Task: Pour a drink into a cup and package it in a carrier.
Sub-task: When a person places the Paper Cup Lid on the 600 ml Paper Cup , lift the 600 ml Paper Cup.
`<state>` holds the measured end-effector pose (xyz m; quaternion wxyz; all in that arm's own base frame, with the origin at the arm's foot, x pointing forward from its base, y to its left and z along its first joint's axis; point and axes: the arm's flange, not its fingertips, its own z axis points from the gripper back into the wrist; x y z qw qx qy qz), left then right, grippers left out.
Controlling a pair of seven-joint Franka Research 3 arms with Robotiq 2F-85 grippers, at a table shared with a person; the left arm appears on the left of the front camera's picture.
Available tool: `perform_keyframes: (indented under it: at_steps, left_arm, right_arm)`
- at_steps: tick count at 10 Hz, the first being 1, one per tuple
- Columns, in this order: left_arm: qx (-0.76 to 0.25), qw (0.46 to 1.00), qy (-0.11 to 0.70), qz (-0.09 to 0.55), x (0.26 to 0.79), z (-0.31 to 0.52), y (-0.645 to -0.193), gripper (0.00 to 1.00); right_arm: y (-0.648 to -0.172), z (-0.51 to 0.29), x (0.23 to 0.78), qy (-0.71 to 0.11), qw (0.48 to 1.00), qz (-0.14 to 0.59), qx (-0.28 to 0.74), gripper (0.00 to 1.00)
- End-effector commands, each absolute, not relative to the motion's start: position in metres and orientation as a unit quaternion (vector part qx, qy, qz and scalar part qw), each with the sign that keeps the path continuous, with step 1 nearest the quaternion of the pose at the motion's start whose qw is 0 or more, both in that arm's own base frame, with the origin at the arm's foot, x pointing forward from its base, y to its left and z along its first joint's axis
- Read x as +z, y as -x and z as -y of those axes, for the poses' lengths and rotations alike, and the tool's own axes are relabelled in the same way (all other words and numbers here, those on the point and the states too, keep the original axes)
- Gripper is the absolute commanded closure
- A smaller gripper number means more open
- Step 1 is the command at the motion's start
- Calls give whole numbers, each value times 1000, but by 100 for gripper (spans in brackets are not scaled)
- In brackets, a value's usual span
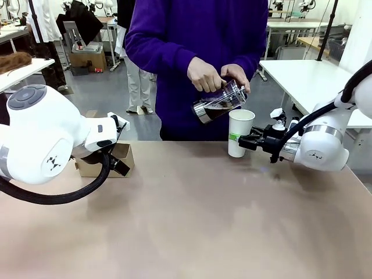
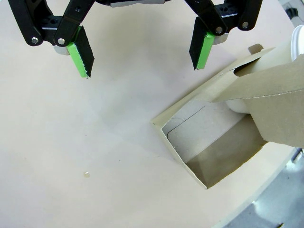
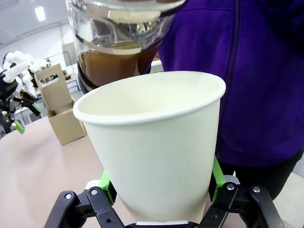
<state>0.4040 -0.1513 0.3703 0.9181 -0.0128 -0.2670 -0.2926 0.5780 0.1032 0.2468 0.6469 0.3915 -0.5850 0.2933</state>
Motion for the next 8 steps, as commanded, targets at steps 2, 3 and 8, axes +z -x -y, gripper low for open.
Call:
perform_keyframes:
  at_steps: [2,3,8]
  left_arm:
    - [-292,918,14,267,371,151,-404,0]
    - [-292,918,14,267,371,151,-404,0]
    - [-292,918,14,267,371,151,-404,0]
  right_arm:
    - [-575,-105,248,-393,647,586,290,13]
    - [-575,-105,248,-393,647,586,290,13]
    - [-578,-103,247,-392,647,585,293,13]
